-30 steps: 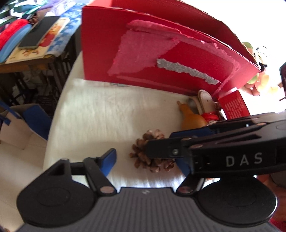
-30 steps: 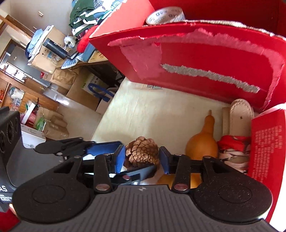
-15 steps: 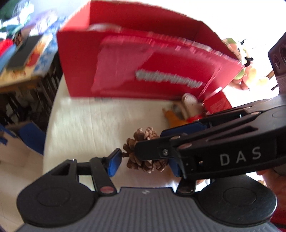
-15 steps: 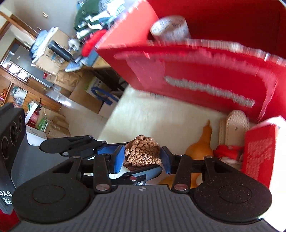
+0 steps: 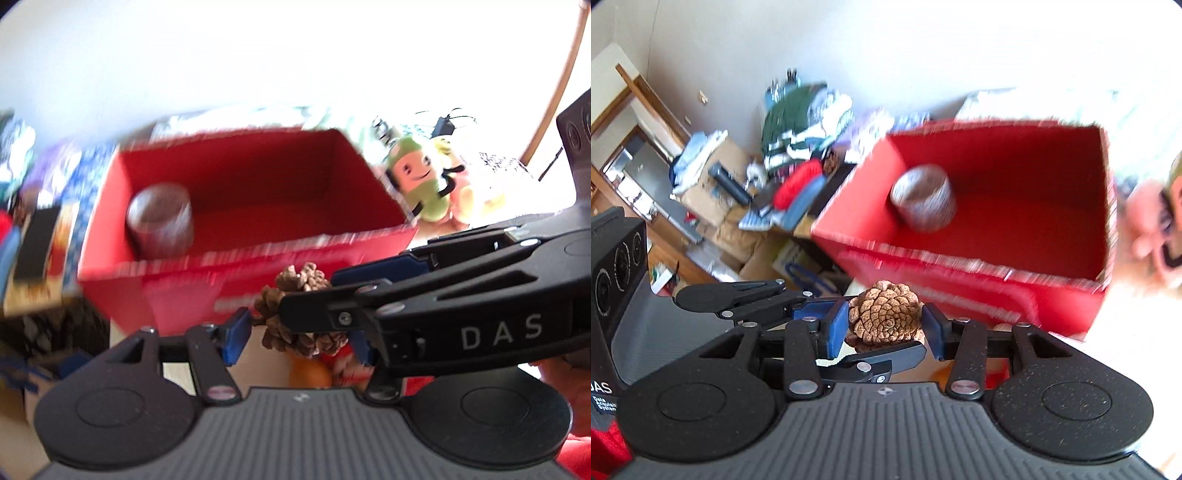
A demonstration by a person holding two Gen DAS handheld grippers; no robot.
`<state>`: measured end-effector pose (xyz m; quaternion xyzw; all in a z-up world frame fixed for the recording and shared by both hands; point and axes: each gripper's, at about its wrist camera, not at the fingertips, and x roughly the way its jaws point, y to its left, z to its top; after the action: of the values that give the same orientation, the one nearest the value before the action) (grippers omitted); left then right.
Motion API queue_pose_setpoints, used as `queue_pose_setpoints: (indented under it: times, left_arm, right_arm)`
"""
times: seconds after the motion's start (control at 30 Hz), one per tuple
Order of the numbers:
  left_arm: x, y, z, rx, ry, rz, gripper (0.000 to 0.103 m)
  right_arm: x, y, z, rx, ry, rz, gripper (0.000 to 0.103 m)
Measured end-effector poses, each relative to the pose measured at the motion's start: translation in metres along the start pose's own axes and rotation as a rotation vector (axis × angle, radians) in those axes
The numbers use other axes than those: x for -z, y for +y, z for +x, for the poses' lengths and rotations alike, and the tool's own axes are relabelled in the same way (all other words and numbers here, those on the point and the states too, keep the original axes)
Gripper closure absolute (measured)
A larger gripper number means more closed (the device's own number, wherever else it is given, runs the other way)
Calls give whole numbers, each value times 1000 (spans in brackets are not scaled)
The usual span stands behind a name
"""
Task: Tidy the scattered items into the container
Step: 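Carry the pine cone with the right tool into the red box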
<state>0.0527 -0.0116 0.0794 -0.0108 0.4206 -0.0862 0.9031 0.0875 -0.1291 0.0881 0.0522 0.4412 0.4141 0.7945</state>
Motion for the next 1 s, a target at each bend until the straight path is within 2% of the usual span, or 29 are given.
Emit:
queue_pose_setpoints:
  times: [0.2, 0.47, 0.6, 0.8, 1.0]
  left_arm:
    - [-53, -8, 10, -18, -28, 62, 48]
    - [-89, 13, 51, 2, 23, 95, 48]
    - [-91, 32, 82, 15, 84, 91, 47]
    - [-79, 61, 127, 19, 206, 71, 47]
    - [-73, 80, 144, 17, 302, 66, 47]
  right_arm:
    - [-39, -18, -10, -3, -78, 4, 56]
    - [-77, -42, 19, 29, -65, 63, 56]
    - [-83, -53, 44, 53, -17, 116, 59]
    - [-82, -67, 92, 78, 103, 199, 60]
    - [-83, -70, 120, 79, 192, 294, 62]
